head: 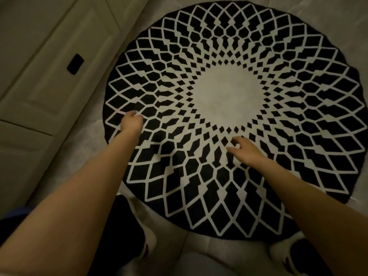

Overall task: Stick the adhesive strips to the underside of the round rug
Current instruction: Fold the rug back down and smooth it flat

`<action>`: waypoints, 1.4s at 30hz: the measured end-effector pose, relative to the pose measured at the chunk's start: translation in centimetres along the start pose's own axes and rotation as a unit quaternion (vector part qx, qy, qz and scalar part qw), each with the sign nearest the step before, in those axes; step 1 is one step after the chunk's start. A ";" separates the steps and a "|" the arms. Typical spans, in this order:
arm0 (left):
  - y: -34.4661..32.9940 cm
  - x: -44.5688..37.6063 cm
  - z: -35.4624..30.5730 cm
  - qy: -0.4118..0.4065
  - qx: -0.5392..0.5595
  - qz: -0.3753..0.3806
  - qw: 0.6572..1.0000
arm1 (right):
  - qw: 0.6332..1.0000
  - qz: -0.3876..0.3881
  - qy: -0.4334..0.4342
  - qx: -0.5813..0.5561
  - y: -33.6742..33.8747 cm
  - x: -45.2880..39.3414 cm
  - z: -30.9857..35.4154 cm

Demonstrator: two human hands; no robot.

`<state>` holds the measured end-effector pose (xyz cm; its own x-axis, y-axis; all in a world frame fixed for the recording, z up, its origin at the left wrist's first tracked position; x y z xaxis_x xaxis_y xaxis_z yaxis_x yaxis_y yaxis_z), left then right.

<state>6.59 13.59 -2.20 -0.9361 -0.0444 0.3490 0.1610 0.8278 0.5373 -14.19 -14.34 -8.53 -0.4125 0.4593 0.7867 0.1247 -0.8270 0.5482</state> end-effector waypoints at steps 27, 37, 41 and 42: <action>-23.2 -1.2 10.9 -0.221 -0.531 0.390 0.719 | 0.973 -0.085 -0.195 0.088 -3.4 -12.0 -17.2; -28.6 -0.1 7.7 -0.237 -0.521 0.382 0.725 | 0.972 -0.129 -0.193 0.045 2.4 -15.7 -20.3; -33.2 0.1 4.7 -0.264 -0.518 0.405 0.706 | 0.962 -0.137 -0.221 0.083 8.0 -18.8 -22.1; -34.1 0.0 3.8 -0.269 -0.522 0.413 0.696 | 0.956 -0.129 -0.240 0.105 9.5 -19.5 -22.1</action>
<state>-0.15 -12.51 -23.48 -0.3264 0.6541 0.6824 0.5903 -0.4228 0.6876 -24.95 -38.28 -24.93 0.0020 0.7769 0.6296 0.2734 -0.6060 0.7470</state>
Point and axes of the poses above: each hand's wrist, its own x-axis away from the middle knuckle, its own y-axis out of the back of the hand, z = x × y, the point moved 6 cm from there along -x, towards the middle knuckle, and after that the axes turned 15 degrees about -y, right-handed, at the moved point
